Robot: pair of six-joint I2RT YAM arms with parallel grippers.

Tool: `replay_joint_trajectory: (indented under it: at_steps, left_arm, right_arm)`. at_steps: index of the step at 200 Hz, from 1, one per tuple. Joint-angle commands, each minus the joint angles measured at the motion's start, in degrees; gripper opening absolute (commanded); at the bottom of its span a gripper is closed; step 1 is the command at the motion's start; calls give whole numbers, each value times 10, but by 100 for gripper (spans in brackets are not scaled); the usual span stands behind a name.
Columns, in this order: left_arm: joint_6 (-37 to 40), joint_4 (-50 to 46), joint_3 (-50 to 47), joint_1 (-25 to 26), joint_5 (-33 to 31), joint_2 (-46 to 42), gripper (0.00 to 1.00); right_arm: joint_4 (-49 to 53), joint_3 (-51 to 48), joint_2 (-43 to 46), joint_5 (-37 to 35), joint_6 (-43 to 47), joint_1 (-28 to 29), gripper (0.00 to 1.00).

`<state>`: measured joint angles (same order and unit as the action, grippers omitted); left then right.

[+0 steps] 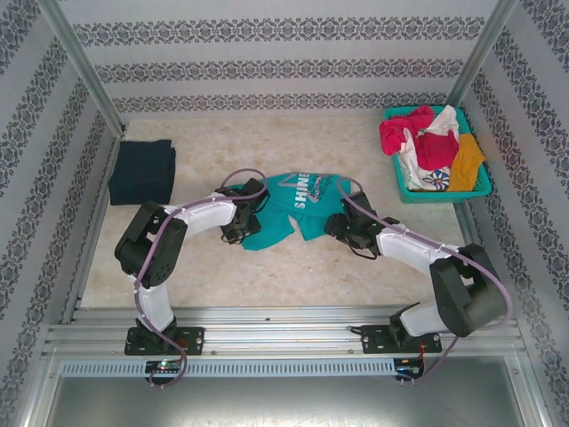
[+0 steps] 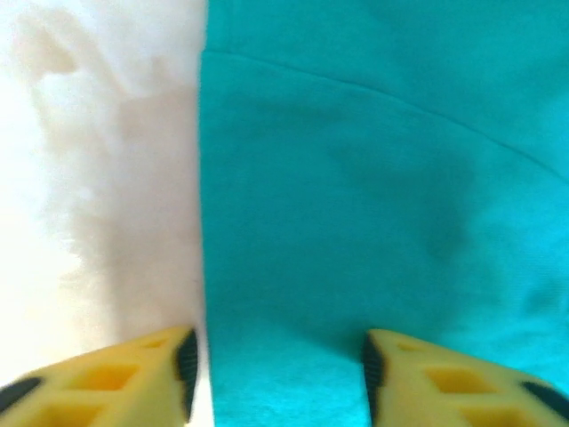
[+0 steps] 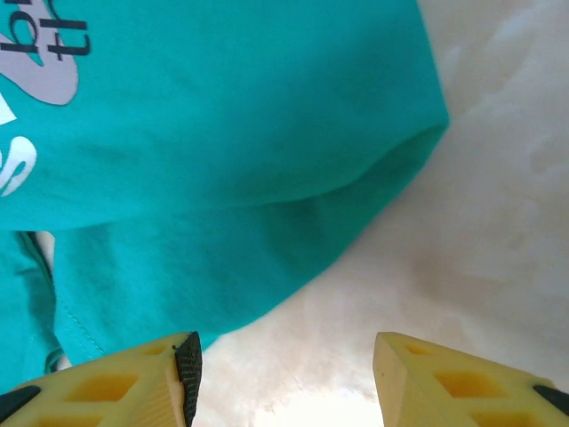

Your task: Fold and stack the t-shirts

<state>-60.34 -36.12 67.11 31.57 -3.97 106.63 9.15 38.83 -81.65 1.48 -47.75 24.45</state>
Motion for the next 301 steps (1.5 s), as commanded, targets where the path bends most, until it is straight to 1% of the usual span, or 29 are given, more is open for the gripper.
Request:
replay_joint_trajectory:
  at_steps: [1,15,32,64,88,103,108,119,143,161,177,202,227,238,260,280,301]
  left_arm:
    - [-4,16,2,8,26,33,32]
    - [-5,18,-1,8,22,31,17]
    - [-4,24,-4,8,22,26,0]
    - [-12,26,-17,8,5,8,0]
    - [-14,29,-30,2,-7,-13,0]
    - [-12,29,-33,-3,-6,-18,0]
    - [-12,29,-34,-4,-5,-19,0]
    - [-12,32,-36,-5,-4,-19,0]
    - [-16,35,-43,-9,-4,-24,0]
    - [-17,34,-52,-18,-14,-41,0]
    - [-13,36,-65,-30,-20,-63,0]
    - [-5,34,-79,-53,-23,-95,0]
    - [2,31,-85,-68,-25,-123,0]
    - [5,29,-86,-72,-25,-130,0]
    - [7,27,-86,-76,-24,-137,0]
    - [8,26,-86,-76,-24,-141,0]
    - [9,20,-87,-77,-28,-147,0]
  right_arm:
    - [-10,32,-23,11,12,17,53]
    - [-2,50,-35,2,19,34,54]
    - [18,78,-53,-27,37,64,54]
    - [51,131,-109,-63,72,110,53]
    - [75,155,-147,-63,84,129,52]
    - [89,165,-166,-54,93,137,49]
    - [96,168,-171,-52,96,139,45]
    - [113,174,-176,-58,100,146,33]
    - [134,163,-143,-104,98,147,0]
    - [157,147,-93,-153,110,127,0]
    - [179,131,-42,-184,121,92,0]
    - [197,108,30,-210,138,25,0]
    - [203,106,96,-235,165,-28,0]
    - [194,103,119,-232,174,-52,0]
    - [178,103,143,-194,192,-85,0]
    - [178,105,146,-171,204,-91,0]
    - [193,82,167,-186,189,-91,0]
